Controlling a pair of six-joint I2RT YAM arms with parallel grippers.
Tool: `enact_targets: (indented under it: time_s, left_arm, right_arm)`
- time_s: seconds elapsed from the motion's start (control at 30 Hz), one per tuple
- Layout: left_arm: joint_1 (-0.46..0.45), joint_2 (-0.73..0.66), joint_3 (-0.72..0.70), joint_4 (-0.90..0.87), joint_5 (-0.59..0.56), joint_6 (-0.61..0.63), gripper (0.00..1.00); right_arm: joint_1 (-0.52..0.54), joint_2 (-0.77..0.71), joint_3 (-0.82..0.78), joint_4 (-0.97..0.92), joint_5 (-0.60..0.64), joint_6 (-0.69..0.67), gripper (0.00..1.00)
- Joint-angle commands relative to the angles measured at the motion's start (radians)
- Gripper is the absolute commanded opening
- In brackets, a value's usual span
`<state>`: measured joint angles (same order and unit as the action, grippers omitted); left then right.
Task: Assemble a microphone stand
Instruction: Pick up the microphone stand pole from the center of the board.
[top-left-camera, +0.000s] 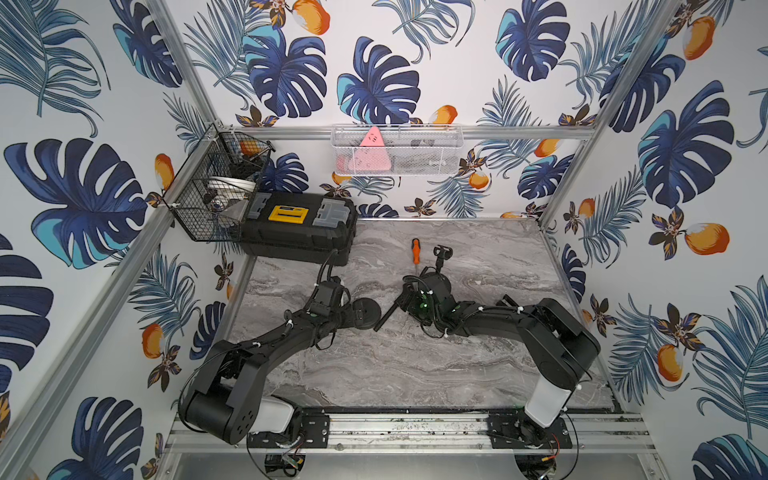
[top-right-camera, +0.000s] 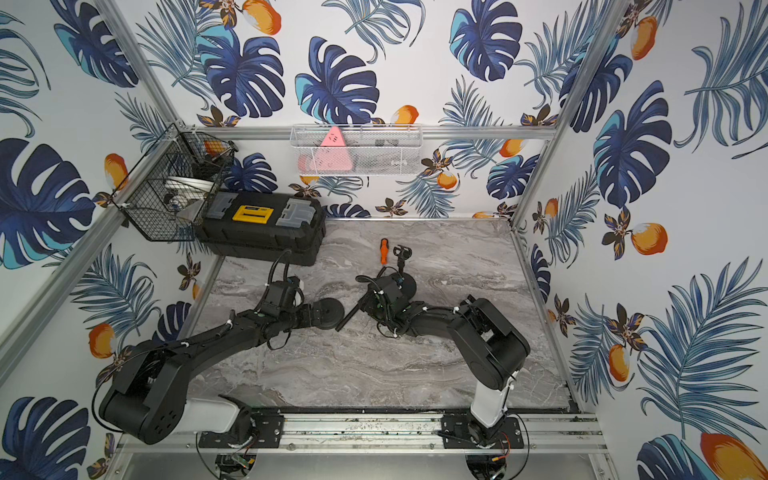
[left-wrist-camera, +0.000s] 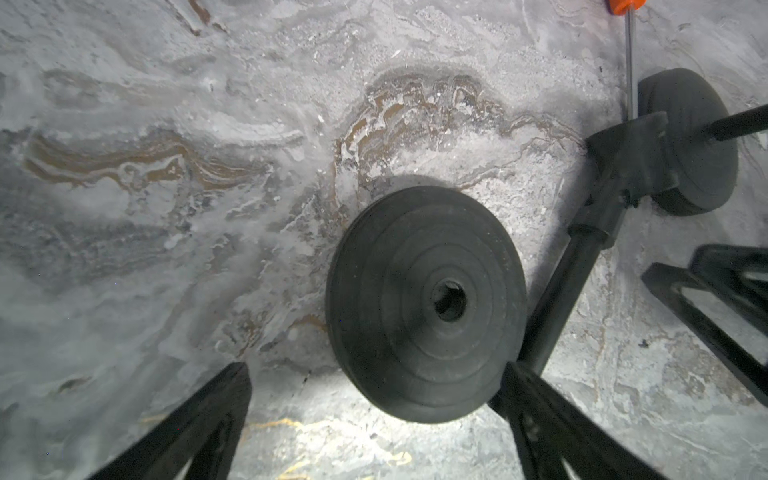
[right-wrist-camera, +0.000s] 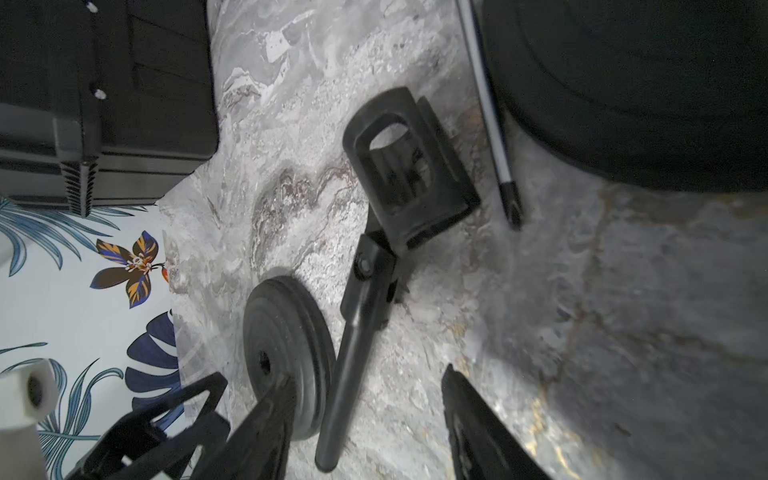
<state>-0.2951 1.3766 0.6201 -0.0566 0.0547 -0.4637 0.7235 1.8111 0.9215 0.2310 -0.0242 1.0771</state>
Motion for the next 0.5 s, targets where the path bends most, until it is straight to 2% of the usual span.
enact_targets:
  time_s: [0.0,0.1,0.3,0.47]
  left_arm:
    - [0.001,-0.020,-0.003,0.021,0.000,-0.010,0.99]
    - [0.001,-0.031,-0.006,0.020,-0.013,-0.010,0.99]
    - [0.001,-0.016,-0.001,0.019,-0.013,-0.009,0.99]
    - [0.002,0.004,0.006,0.023,-0.016,-0.009,0.99]
  right_arm:
    - [0.002,0.044,0.042,0.023,-0.001,0.038,0.57]
    - [0.002,0.088,0.071,0.023,-0.008,0.055,0.53]
    - [0.001,0.148,0.106,0.018,-0.001,0.087,0.52]
    - [0.001,0.171,0.123,0.027,0.002,0.086,0.42]
